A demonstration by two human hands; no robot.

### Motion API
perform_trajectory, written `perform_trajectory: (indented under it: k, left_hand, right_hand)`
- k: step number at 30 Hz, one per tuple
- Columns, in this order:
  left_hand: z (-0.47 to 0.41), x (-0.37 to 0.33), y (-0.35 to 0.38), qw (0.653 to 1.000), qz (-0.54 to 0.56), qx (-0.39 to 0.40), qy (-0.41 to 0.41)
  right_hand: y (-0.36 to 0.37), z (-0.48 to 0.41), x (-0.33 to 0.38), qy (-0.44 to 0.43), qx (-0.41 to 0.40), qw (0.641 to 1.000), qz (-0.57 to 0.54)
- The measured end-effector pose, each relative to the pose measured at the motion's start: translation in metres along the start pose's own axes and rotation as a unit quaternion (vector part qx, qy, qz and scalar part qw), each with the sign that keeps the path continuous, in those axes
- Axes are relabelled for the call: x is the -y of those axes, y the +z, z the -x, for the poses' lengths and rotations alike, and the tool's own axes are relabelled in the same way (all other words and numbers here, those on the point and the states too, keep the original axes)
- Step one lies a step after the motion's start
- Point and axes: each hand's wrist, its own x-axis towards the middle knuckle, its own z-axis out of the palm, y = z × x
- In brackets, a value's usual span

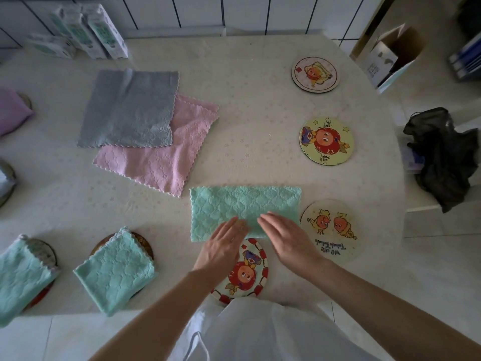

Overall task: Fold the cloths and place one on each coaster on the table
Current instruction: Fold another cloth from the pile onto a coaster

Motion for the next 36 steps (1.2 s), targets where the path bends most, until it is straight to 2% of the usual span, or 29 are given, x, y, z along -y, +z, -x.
perform_trajectory:
  k: [4, 9, 15, 26, 30, 34, 36]
  left_hand:
    - [-0.002, -0.003, 0.006, 0.996, -0.066, 0.047, 0.022]
    - [0.004, 0.015, -0.008, 0.995, -0.067, 0.066, 0.036]
    - [0.027, 0.050, -0.027, 0.994, -0.077, 0.063, 0.032]
    - [0.035, 0.078, -0.041, 0.983, -0.136, 0.099, 0.077]
    - [0.037, 0.071, -0.039, 0.983, -0.146, 0.087, 0.064]
    - [0.042, 0.044, -0.021, 0.992, -0.114, 0.050, 0.014]
    - [0.042, 0.029, -0.011, 0.994, -0.092, 0.059, 0.004]
  right_hand:
    - [0.017, 0.004, 0.004, -0.039, 0.056, 0.996, 0.057]
    - [0.022, 0.015, -0.016, -0.040, 0.112, 0.989, 0.091]
    - [0.028, 0.030, -0.036, -0.057, 0.085, 0.984, 0.144]
    - [0.027, 0.028, -0.039, -0.056, 0.106, 0.973, 0.199]
    - [0.021, 0.018, -0.032, -0.038, 0.115, 0.969, 0.217]
    - [0.008, 0.013, -0.029, -0.030, 0.194, 0.957, 0.212]
    - [0.001, 0.010, -0.028, -0.027, 0.193, 0.960, 0.200]
